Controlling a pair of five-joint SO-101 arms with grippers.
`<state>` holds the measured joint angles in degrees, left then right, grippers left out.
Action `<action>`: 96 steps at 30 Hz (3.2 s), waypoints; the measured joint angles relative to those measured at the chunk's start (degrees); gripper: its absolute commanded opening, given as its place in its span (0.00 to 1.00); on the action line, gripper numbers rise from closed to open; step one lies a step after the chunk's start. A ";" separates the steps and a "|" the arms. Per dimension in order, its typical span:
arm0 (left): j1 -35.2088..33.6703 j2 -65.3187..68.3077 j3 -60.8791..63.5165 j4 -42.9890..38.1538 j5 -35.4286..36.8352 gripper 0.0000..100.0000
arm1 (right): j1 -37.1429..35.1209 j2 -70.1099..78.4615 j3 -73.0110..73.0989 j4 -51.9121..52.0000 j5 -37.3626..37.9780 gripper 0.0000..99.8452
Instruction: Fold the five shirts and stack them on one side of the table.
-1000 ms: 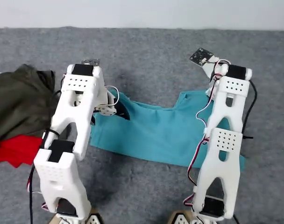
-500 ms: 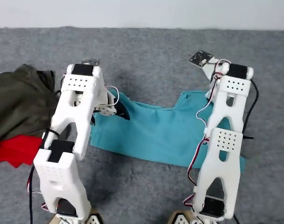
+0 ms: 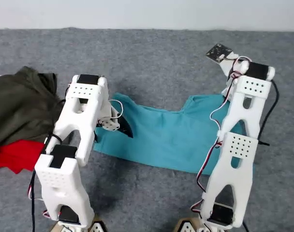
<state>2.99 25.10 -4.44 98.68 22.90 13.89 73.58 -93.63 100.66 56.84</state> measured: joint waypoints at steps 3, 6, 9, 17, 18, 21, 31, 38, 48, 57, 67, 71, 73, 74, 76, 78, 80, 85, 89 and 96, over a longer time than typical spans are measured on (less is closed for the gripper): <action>0.00 0.00 0.00 0.00 0.00 0.41 | 0.09 -2.29 1.32 0.00 0.00 0.01; 0.00 0.00 0.00 0.00 0.00 0.41 | 0.09 -6.59 6.59 0.00 0.00 0.01; 0.00 0.00 0.00 0.00 0.26 0.41 | -0.62 -12.66 15.91 0.00 0.00 0.01; 0.00 0.00 0.00 0.00 0.97 0.41 | -2.55 -30.15 45.54 0.00 2.99 0.01; 0.00 0.00 0.00 0.00 0.97 0.41 | -2.55 -31.91 48.44 0.00 2.99 0.01; 0.00 0.00 0.00 0.00 0.97 0.41 | -2.55 -36.22 56.79 0.00 2.99 0.01; 0.00 0.00 0.00 0.00 0.97 0.41 | -2.55 -50.55 85.89 0.00 12.75 0.01; 0.00 0.00 0.00 0.00 0.97 0.41 | -2.55 -55.03 97.41 0.00 14.68 0.07; 0.00 0.00 0.00 0.00 0.97 0.41 | -2.55 -55.21 99.78 0.00 14.86 0.27; 0.00 0.00 0.00 0.00 0.97 0.41 | -2.55 -67.78 99.16 0.00 14.86 0.24; 0.00 0.00 0.00 0.00 0.97 0.41 | -2.64 -78.68 92.92 -6.77 6.07 0.08; 0.00 0.00 0.00 0.00 0.97 0.41 | -5.01 -71.91 92.92 -17.32 -1.23 0.07; 0.00 0.00 -0.70 0.00 1.23 0.41 | -6.68 -66.81 92.92 -20.04 -2.46 0.07; 0.00 0.00 -1.58 0.00 1.76 0.41 | -7.38 -64.18 92.66 -20.66 -2.64 0.07; -0.44 0.00 -4.22 0.00 2.73 0.41 | -8.62 -58.81 90.55 -21.01 -3.16 0.07; -1.67 0.00 -7.30 0.00 3.69 0.41 | -9.32 -54.24 88.18 -21.01 -3.87 0.07; -3.08 0.00 -10.29 0.00 4.22 0.41 | -9.76 -50.64 85.89 -19.96 -4.22 0.07; -6.68 0.00 -12.57 0.00 4.48 0.41 | -12.66 -47.74 83.08 -10.73 -2.11 0.07; -8.79 0.00 -12.57 0.00 4.48 0.41 | -16.00 -47.82 82.99 -3.34 -0.79 0.07; -8.88 3.60 -12.84 0.00 4.48 0.41 | -20.48 -56.09 84.75 0.00 -0.62 0.07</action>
<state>-5.89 28.70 -17.27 98.68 27.38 -6.59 17.49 -8.88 100.66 56.22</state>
